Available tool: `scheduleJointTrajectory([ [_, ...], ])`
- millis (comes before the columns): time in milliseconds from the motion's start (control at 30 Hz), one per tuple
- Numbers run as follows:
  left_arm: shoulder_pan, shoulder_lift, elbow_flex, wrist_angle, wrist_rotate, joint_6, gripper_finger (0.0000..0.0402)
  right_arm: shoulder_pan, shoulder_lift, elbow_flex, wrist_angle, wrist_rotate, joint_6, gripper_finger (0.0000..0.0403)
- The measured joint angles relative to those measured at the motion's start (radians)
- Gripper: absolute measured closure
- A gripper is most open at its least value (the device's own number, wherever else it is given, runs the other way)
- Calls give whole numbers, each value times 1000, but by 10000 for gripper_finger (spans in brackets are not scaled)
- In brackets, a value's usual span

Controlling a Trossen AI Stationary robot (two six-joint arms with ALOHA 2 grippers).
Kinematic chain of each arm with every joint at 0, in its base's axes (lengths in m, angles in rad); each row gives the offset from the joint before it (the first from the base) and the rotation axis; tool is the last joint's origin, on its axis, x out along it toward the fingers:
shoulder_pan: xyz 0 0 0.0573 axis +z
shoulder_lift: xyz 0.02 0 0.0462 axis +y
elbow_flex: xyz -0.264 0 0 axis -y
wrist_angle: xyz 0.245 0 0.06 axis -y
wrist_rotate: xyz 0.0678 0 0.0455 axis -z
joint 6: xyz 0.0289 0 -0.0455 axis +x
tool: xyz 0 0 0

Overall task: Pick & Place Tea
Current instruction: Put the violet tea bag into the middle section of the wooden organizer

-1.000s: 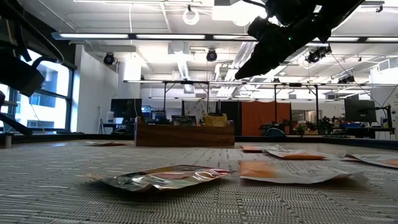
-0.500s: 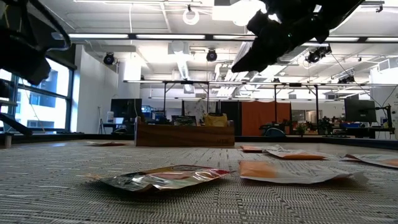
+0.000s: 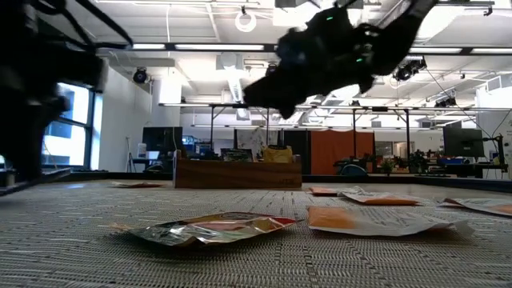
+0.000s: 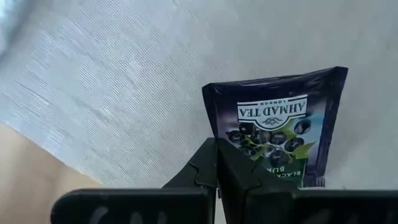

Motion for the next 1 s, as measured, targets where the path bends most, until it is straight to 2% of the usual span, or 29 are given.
scheduleJointTrajectory([
  [167, 72, -1, 0, 10, -164, 51, 399, 41, 181, 203, -118, -14, 74, 284],
  [267, 111, -1, 0, 13, -255, 62, 399, 62, 272, 316, -237, 43, 129, 284],
  [400, 152, -1, 0, 17, -303, 62, 399, 83, 351, 423, -362, 46, 186, 284],
  [533, 177, -1, 0, 29, -319, 62, 399, 98, 364, 460, -370, 69, 220, 284],
  [767, 181, -1, 1, 76, -387, 76, 399, 128, 364, 468, -341, 226, 261, 284],
  [1000, 181, -2, 1, 134, -391, 124, 399, 140, 364, 468, -320, 218, 266, 284],
])
